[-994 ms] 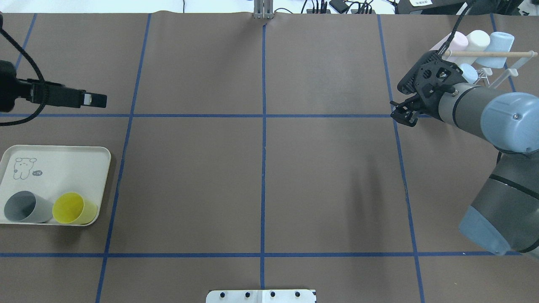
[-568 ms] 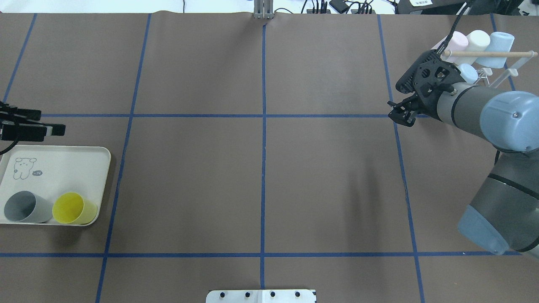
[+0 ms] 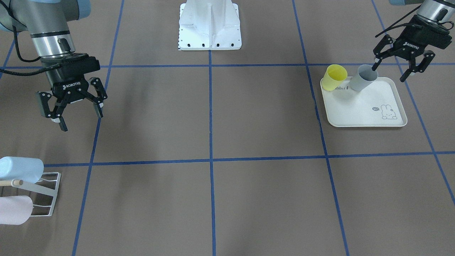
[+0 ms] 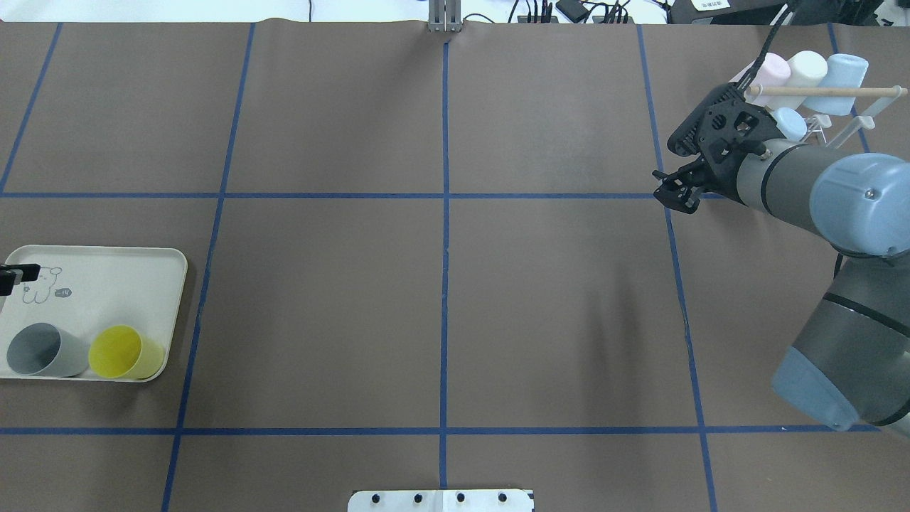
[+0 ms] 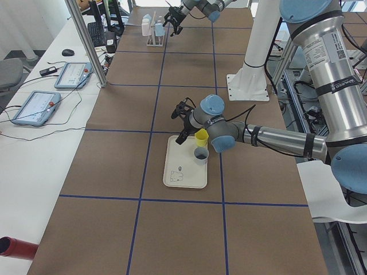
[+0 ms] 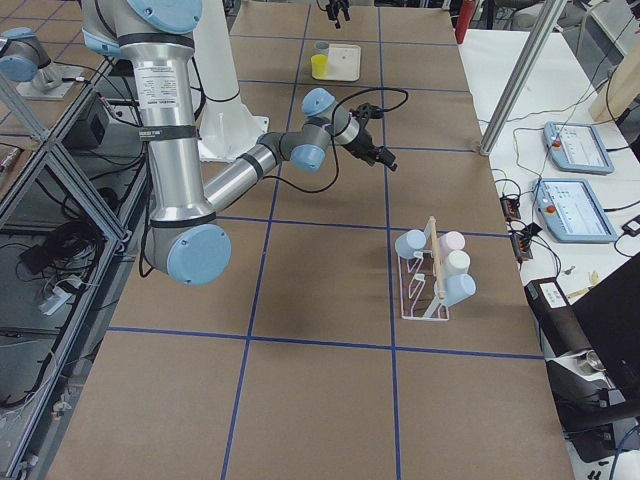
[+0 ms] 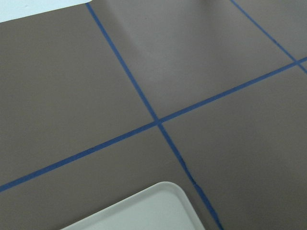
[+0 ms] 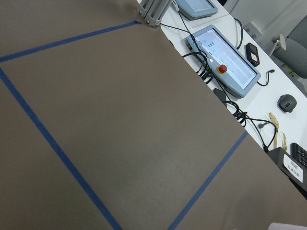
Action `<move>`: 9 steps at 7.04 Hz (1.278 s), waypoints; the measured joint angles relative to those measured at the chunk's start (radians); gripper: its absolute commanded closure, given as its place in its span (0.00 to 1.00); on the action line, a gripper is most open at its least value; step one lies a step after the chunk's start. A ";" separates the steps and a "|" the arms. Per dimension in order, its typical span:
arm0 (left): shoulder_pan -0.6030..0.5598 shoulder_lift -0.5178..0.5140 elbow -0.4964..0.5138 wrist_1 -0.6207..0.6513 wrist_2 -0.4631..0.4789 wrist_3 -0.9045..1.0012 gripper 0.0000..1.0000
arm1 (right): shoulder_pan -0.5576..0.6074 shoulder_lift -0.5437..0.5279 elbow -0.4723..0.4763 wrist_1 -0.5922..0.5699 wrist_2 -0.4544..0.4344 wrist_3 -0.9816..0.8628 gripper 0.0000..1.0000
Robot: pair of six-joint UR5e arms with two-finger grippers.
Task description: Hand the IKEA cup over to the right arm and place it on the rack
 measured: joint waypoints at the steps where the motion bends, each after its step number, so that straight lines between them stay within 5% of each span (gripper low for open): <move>1: 0.034 0.006 0.063 -0.066 0.021 -0.007 0.00 | 0.000 0.001 0.000 0.000 0.000 0.001 0.00; 3: 0.106 0.012 0.161 -0.181 0.035 -0.031 0.00 | 0.000 0.000 0.000 0.000 0.000 0.002 0.00; 9: 0.181 0.117 0.194 -0.328 0.035 -0.057 0.11 | 0.000 0.000 0.000 0.001 0.001 0.001 0.00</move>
